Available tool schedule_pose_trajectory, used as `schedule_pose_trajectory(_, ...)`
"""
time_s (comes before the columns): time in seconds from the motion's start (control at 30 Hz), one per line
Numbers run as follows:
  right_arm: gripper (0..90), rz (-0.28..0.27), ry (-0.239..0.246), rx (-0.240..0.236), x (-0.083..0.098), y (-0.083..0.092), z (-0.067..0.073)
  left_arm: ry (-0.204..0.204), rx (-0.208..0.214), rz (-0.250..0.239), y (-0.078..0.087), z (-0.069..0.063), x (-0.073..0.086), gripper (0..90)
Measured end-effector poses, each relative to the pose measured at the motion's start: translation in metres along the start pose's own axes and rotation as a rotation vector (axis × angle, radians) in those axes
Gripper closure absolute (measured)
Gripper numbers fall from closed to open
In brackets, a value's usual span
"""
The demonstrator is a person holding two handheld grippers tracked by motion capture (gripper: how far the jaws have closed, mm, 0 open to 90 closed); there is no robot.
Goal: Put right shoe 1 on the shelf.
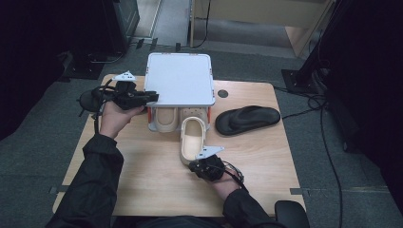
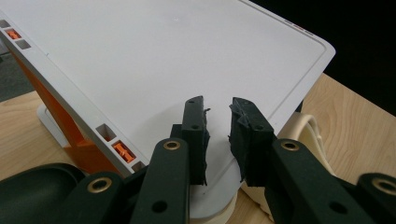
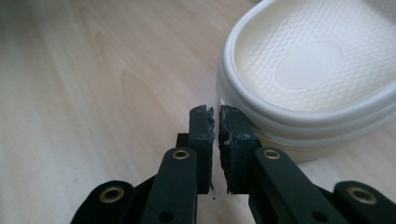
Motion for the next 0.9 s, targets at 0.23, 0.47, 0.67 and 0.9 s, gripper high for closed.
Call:
schedule_pose_trajectory(0.23,83.3,-0.040,-0.008,0.045,-0.014,0.002,-0.020,0.001,-0.001,0.002,0.000,0.000,0.000,76.2)
schedule_pose_trajectory(0.47,83.3,-0.070,-0.010,0.076,-0.027,-0.010,-0.050,0.002,0.003,0.000,0.000,0.000,0.000,76.4)
schedule_pose_trajectory(0.67,83.3,-0.092,-0.045,0.064,-0.032,-0.015,-0.068,0.005,0.003,0.002,0.000,0.000,0.000,76.4)
schedule_pose_trajectory(0.9,82.8,-0.095,-0.057,0.066,-0.041,-0.022,-0.088,0.006,0.005,0.002,0.000,0.000,0.000,76.4)
Point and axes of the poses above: each handheld gripper's, and its own axes: y roughly backward along the jaws, x roughly out of its underside, z roughly to its left, the point moved 7 cm from there along -y, roughly forward along the jaws, and after that the axes turned 14 degrees about y, right-handed, at the moved point
